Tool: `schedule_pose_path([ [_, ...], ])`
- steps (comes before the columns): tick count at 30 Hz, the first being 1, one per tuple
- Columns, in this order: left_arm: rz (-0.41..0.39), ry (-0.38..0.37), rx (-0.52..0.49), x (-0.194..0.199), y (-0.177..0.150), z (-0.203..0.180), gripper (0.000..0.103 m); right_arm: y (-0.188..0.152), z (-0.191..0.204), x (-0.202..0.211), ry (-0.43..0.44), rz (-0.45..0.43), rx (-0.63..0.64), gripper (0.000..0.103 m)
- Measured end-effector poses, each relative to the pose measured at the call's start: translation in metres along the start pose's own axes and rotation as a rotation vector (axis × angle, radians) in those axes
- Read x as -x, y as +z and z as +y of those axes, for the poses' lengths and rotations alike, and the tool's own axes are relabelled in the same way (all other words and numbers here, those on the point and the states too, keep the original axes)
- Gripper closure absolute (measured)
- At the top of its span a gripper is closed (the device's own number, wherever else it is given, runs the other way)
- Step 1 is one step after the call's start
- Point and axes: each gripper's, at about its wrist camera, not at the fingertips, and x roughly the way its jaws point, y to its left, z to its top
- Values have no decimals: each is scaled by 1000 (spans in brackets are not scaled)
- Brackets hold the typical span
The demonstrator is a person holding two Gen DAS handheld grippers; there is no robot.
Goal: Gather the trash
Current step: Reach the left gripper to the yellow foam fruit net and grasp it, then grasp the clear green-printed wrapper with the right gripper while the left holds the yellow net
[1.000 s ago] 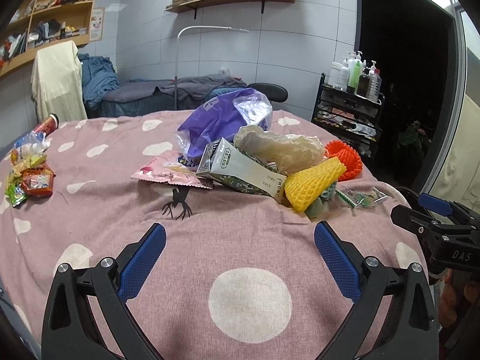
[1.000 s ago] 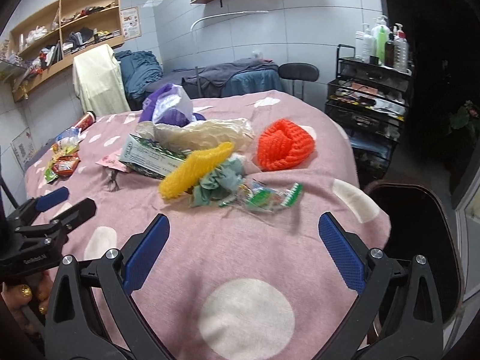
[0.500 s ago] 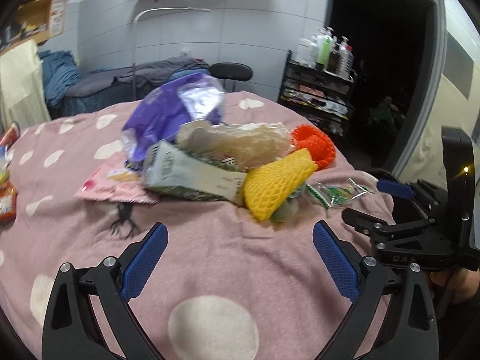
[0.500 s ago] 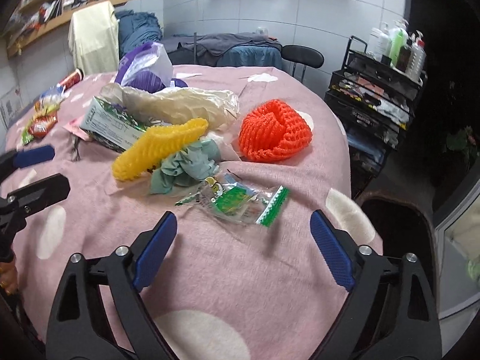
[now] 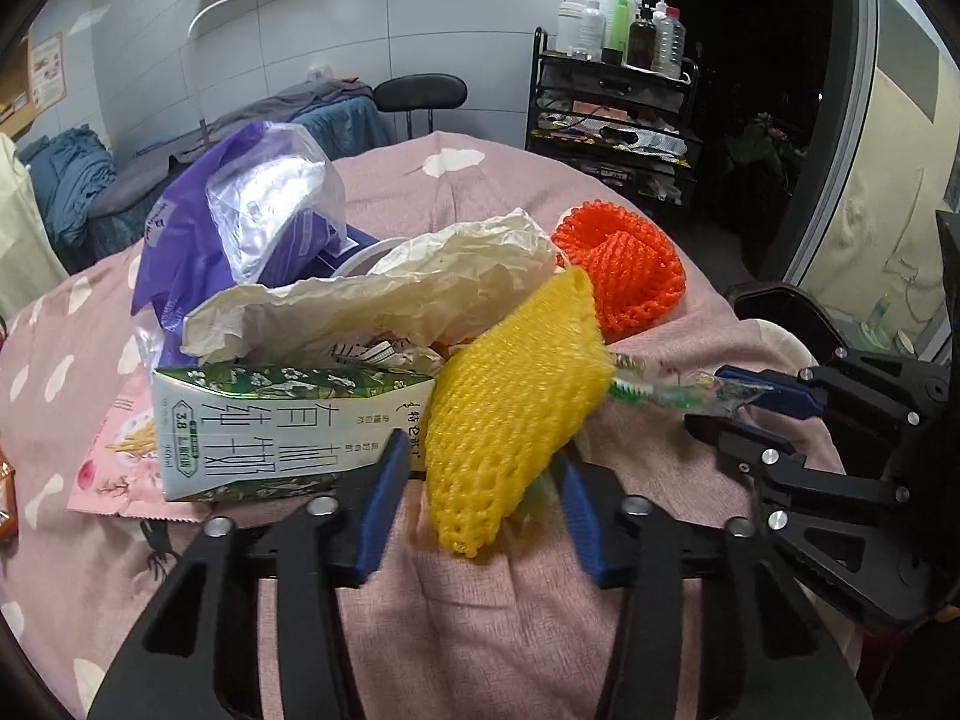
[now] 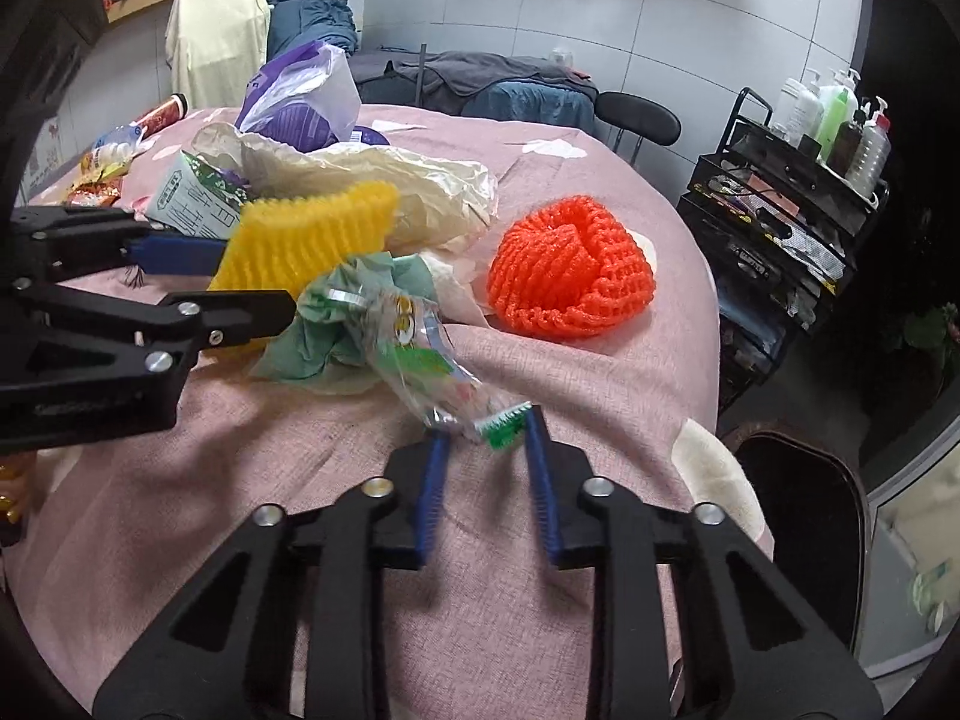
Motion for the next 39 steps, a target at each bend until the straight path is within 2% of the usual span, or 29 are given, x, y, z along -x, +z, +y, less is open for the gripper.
schedule_pose_path([
  [1, 2, -7, 7, -1, -1, 0, 72, 0, -2, 0, 5, -3, -9, 84],
  [4, -3, -17, 27, 2, -5, 2, 83, -3, -3, 4, 19, -13, -34, 92],
  [7, -24, -34, 55, 11, -11, 5, 85, -6, -5, 9, 30, -23, -53, 96],
  [16, -110, -41, 120, 49, -24, 11, 86, -8, -8, 32, 87, -72, -101, 98],
  [18, -122, -42, 134, 54, -26, 12, 86, -5, -9, 35, 105, -88, -111, 85],
  [20, -128, -43, 145, 58, -27, 14, 86, -3, -9, 37, 108, -104, -122, 17],
  [21, -129, -42, 148, 59, -28, 14, 86, -2, -7, 40, 99, -133, -120, 15],
  [27, -134, -44, 178, 66, -33, 20, 86, 13, 14, 32, 116, -116, -29, 16],
  [31, -132, -45, 186, 67, -37, 19, 86, 21, 26, 8, 81, -45, 28, 36],
  [33, -132, -45, 192, 68, -39, 19, 86, 24, 25, -5, 82, -5, 22, 53],
  [34, -133, -46, 195, 69, -39, 20, 86, 23, 24, -9, 93, 10, 17, 69],
  [37, -136, -48, 205, 70, -41, 22, 86, 21, 19, -5, 112, -5, -8, 81],
  [39, -138, -54, 212, 71, -42, 23, 86, 18, 15, 4, 125, -34, -21, 84],
])
